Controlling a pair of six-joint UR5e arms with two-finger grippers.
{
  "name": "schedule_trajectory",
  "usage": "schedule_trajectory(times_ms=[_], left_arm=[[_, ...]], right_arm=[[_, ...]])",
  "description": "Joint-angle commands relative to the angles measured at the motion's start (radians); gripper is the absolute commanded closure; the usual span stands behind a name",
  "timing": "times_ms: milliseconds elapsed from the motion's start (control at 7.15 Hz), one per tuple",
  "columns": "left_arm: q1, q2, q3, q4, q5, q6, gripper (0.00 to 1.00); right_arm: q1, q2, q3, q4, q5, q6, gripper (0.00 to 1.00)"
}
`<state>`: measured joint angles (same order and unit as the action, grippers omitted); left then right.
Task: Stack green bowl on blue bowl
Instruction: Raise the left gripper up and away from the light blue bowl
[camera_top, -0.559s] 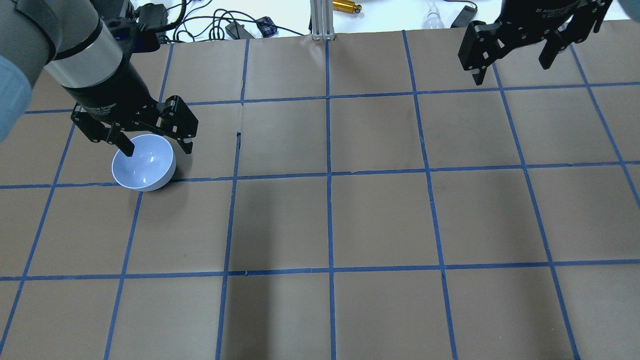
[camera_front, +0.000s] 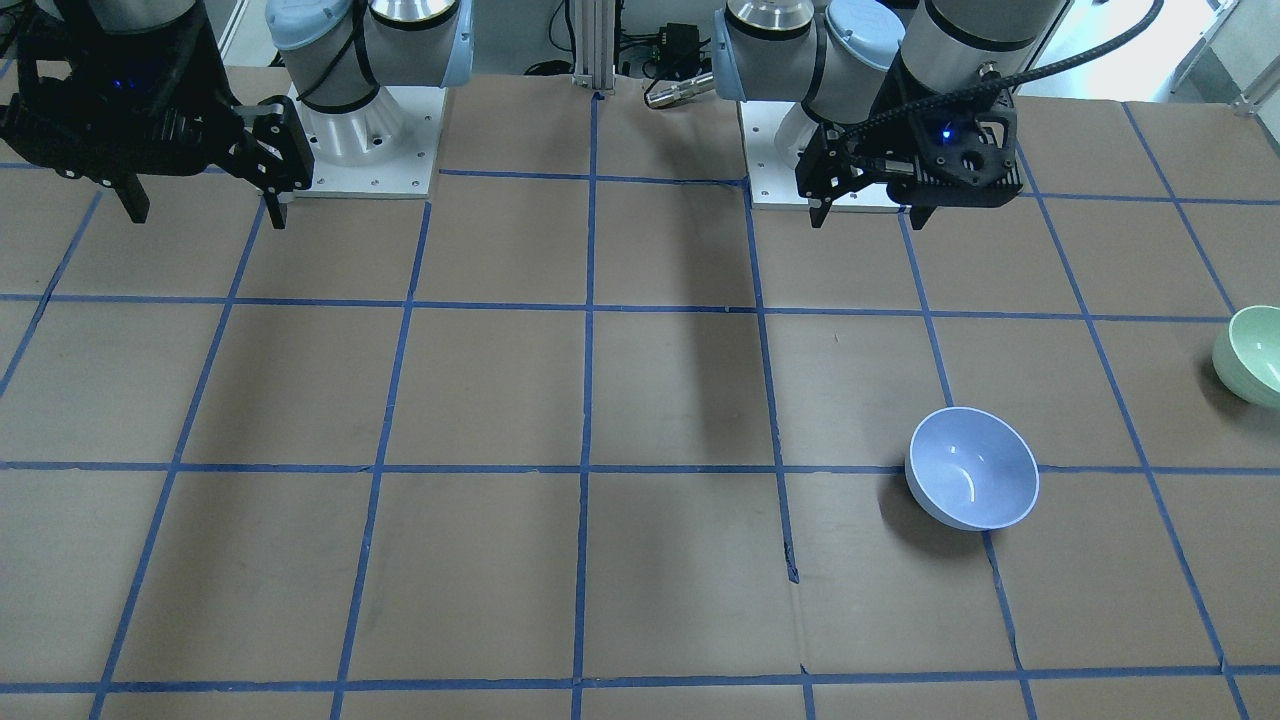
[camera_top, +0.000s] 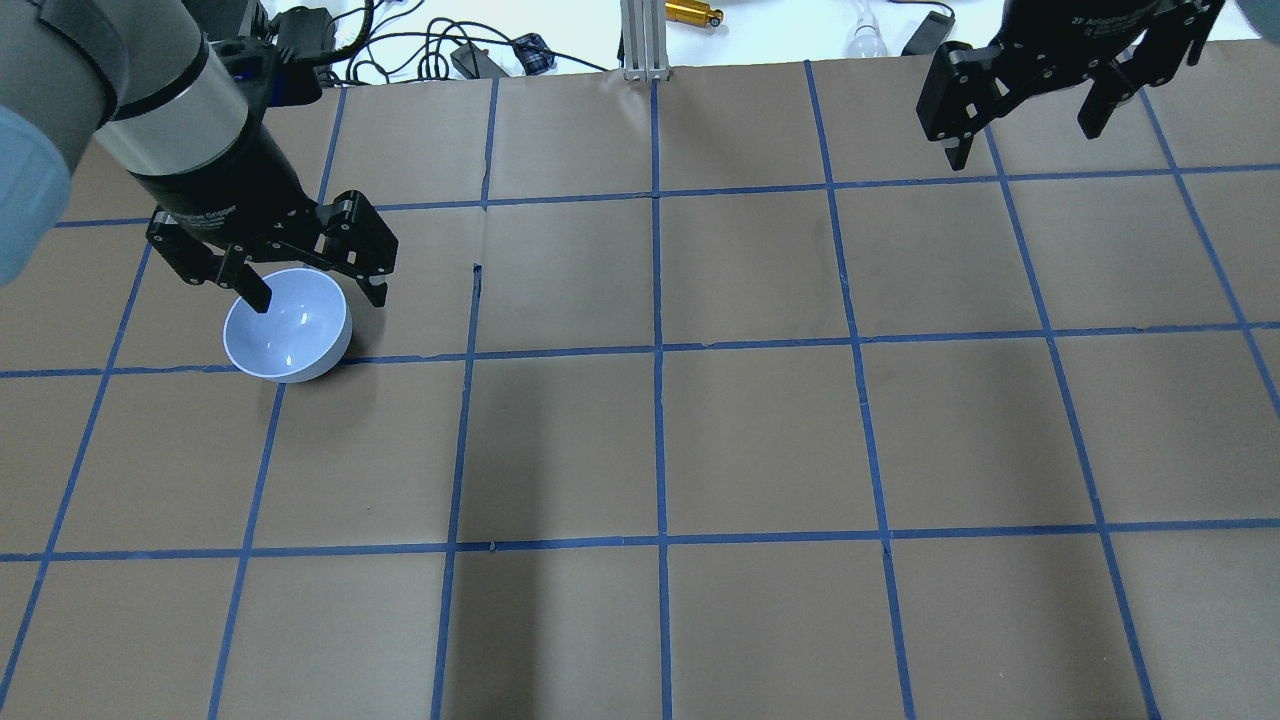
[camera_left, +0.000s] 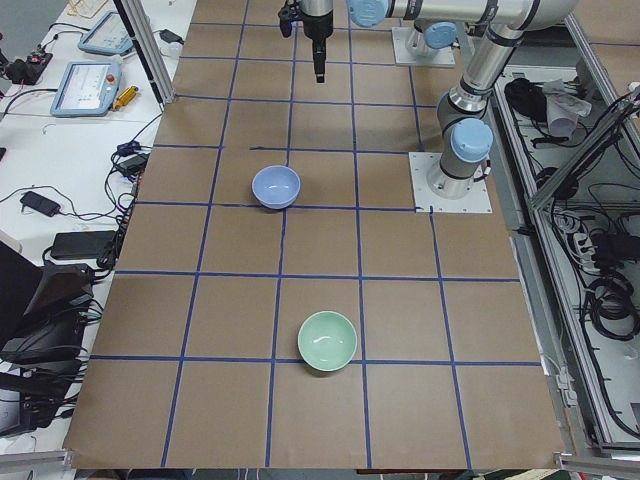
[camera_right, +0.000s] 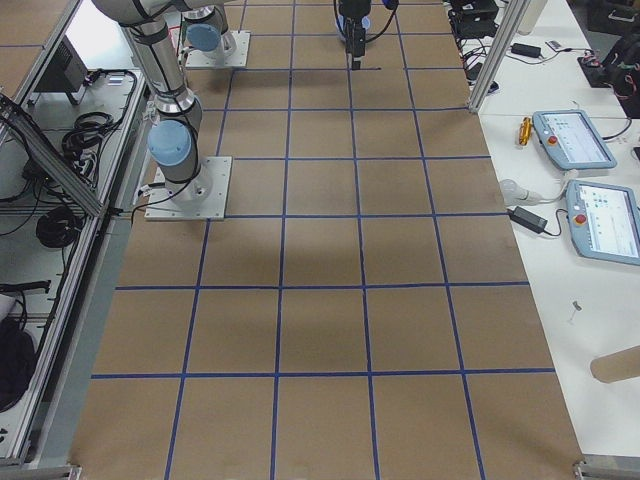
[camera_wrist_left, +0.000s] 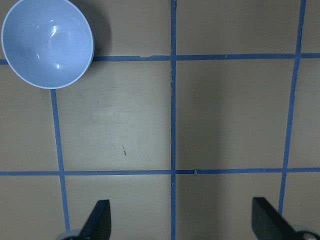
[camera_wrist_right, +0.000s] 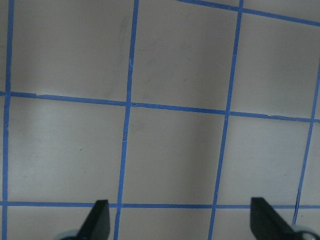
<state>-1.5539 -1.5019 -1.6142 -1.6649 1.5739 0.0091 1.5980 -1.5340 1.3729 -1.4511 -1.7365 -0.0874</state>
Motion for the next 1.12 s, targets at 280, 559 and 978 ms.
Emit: schedule_trajectory(times_ms=[280,559,978], left_arm=[[0.006,-0.032,0.002,0.071,0.005,0.028,0.00],[0.110,-0.037,0.000,0.071,0.038,0.266,0.00],[0.254,-0.043,0.000,0.074,0.040,0.591,0.00]], right_arm=[[0.000,0.000,0.000,0.000,0.000,0.000,0.00],[0.000,0.000,0.000,0.000,0.000,0.000,0.00],[0.000,0.000,0.000,0.000,0.000,0.000,0.00]])
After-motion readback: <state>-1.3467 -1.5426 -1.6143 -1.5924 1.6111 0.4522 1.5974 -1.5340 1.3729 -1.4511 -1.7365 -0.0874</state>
